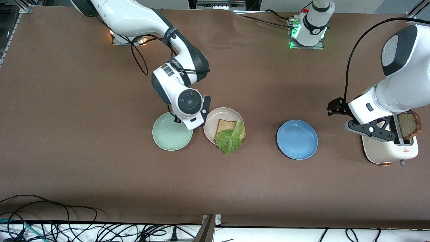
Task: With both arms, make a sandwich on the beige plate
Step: 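Return the mustard bottle while the left gripper grasps the second bread, then release the mustard with the right gripper while the left gripper lifts bread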
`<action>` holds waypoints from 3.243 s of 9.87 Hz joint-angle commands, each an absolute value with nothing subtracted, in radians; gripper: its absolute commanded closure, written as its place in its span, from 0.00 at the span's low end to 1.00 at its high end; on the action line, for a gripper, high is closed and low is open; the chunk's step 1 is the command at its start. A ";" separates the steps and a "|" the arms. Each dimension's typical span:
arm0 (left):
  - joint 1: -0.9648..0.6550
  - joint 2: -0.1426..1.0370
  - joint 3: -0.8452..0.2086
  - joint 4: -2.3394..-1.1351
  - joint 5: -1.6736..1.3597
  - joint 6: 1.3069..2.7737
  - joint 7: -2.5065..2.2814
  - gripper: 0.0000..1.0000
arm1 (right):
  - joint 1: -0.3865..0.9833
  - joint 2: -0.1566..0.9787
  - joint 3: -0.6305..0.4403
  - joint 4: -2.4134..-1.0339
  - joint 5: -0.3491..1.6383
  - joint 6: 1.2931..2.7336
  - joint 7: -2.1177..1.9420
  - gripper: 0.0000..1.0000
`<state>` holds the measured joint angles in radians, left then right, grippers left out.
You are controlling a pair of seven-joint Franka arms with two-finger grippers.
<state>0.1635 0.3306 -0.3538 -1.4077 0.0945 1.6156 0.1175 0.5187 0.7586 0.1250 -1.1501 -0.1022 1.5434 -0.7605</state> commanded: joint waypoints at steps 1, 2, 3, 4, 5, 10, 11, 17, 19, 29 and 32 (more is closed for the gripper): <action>0.161 0.311 -0.353 -1.413 0.113 1.601 0.106 0.00 | 0.415 0.591 0.137 -1.359 -0.049 1.643 -0.914 1.00; 0.163 0.311 -0.353 -1.413 0.112 1.601 0.106 0.00 | 0.366 0.547 0.137 -1.415 -0.049 1.682 -0.973 1.00; 0.163 0.311 -0.353 -1.413 0.113 1.601 0.106 0.00 | 0.310 0.502 0.137 -1.472 -0.013 1.730 -1.030 1.00; 0.163 0.311 -0.351 -1.413 0.114 1.601 0.104 0.00 | 0.263 0.477 0.135 -1.512 0.027 1.765 -1.069 1.00; 0.163 0.313 -0.351 -1.413 0.121 1.603 0.104 0.00 | 0.212 0.442 0.133 -1.543 0.035 1.796 -1.104 1.00; 0.283 0.342 -0.331 -1.413 0.132 1.609 0.155 0.00 | 0.063 0.419 0.086 -1.636 0.147 1.954 -1.302 1.00; 0.314 0.356 -0.318 -1.413 0.167 1.614 0.200 0.00 | 0.052 0.417 0.086 -1.681 0.161 2.017 -1.339 1.00; 0.567 0.457 -0.313 -1.428 0.341 1.834 0.405 0.00 | -0.001 0.478 0.084 -1.779 0.456 2.193 -1.731 1.00; 0.621 0.486 -0.313 -1.463 0.298 1.832 0.370 0.01 | -0.017 0.505 0.084 -1.813 0.566 2.235 -1.855 1.00; 0.634 0.518 -0.321 -1.460 0.288 1.741 0.213 1.00 | -0.034 0.568 0.084 -1.848 0.663 2.194 -1.939 1.00; 0.635 0.512 -0.322 -1.453 0.285 1.715 0.215 1.00 | -0.040 0.578 0.084 -1.850 0.663 2.195 -1.939 1.00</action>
